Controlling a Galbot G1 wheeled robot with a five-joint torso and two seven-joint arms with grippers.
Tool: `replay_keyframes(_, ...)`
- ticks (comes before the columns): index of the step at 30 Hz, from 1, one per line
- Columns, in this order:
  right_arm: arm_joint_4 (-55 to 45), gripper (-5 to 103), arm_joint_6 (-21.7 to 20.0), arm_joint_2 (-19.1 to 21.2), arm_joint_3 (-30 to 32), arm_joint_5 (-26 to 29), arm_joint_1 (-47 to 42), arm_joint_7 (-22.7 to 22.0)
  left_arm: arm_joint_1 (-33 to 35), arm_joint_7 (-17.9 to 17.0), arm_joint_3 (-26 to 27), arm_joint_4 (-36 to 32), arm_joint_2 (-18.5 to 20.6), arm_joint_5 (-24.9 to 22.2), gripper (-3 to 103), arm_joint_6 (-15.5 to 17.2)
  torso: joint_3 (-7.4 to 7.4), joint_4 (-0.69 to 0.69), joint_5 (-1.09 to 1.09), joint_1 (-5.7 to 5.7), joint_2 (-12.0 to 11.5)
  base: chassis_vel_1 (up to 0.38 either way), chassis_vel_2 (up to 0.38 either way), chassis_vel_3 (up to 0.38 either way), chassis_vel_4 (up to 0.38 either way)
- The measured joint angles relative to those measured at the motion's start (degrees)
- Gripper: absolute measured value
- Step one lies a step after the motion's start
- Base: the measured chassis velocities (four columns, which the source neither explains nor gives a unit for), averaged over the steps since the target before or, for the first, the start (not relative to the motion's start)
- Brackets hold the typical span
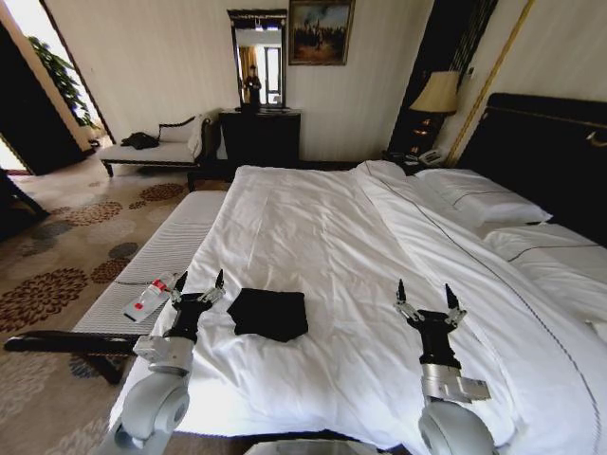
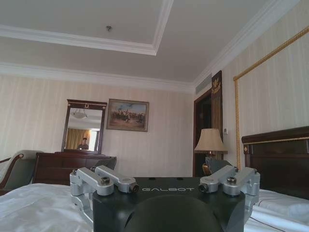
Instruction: Fold the clothes on the bed.
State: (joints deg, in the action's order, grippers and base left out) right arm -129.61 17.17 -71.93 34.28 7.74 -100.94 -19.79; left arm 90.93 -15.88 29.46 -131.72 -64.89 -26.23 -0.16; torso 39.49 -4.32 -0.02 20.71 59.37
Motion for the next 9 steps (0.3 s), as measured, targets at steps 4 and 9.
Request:
replay_keyframes(4, 0.0, 100, 0.0, 0.0, 0.0, 0.2, 0.1, 0.0, 0.0, 0.0, -0.1, 0.0, 0.1, 0.0, 100, 0.0, 0.00, 0.00, -0.01, 0.00, 0.0, 0.000, 0.000, 0.000, 0.000)
replay_keyframes(9, 0.1, 100, 0.0, 0.0, -0.1, 0.4, 0.2, 0.0, -0.2, 0.0, -0.1, 0.1, 0.2, -0.1, 100, 0.0, 0.00, -0.01, -0.01, 0.00, 0.0, 0.000, 0.000, 0.000, 0.000)
